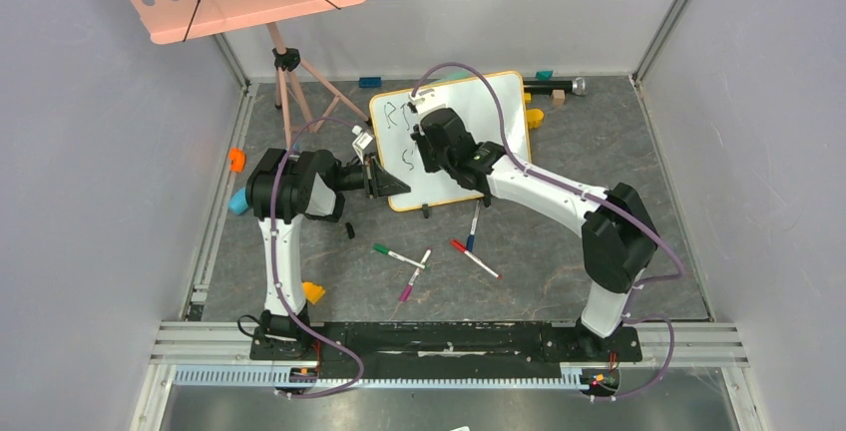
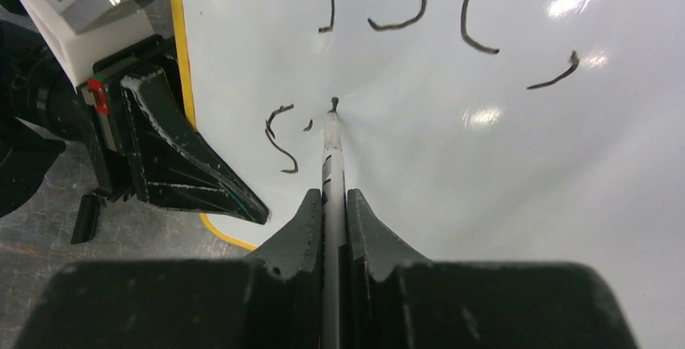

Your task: Write a sentence on the whiteboard

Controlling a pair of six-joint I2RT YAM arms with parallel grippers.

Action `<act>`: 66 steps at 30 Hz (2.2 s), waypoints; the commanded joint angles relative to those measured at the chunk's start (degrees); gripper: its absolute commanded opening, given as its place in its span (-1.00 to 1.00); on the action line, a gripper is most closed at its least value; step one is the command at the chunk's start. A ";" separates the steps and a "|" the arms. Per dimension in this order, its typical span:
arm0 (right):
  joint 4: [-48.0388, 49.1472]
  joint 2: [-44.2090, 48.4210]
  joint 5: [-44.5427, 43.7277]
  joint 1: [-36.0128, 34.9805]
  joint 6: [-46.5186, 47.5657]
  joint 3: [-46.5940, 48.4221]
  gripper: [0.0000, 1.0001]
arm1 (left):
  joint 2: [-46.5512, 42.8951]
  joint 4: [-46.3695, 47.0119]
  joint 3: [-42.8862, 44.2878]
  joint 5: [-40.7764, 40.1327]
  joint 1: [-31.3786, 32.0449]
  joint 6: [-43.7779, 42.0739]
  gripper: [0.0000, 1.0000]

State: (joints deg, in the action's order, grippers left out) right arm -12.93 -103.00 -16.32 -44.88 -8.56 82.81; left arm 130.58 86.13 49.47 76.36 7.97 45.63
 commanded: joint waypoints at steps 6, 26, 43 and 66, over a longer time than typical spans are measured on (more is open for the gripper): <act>3.04 3.26 0.14 -0.03 -2.29 -8.31 -1.00 | 1.73 3.08 -1.39 5.59 1.11 -3.87 -0.96; 0.67 1.26 -0.75 0.18 -0.41 -2.12 -1.00 | 1.75 3.08 -1.40 5.65 1.02 -3.87 -0.96; -1.96 0.93 -3.34 0.84 -0.09 -0.30 -1.00 | 1.78 3.09 -1.40 5.69 1.08 -3.88 -0.96; -1.71 2.95 -2.94 1.09 -0.48 -5.58 -1.00 | 1.77 3.08 -1.40 5.65 1.10 -3.88 -0.96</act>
State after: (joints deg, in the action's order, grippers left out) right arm -14.66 -101.10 -16.99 -45.04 -9.50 79.09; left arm 130.58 86.17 49.47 76.36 7.97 45.60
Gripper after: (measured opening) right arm 0.119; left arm 0.114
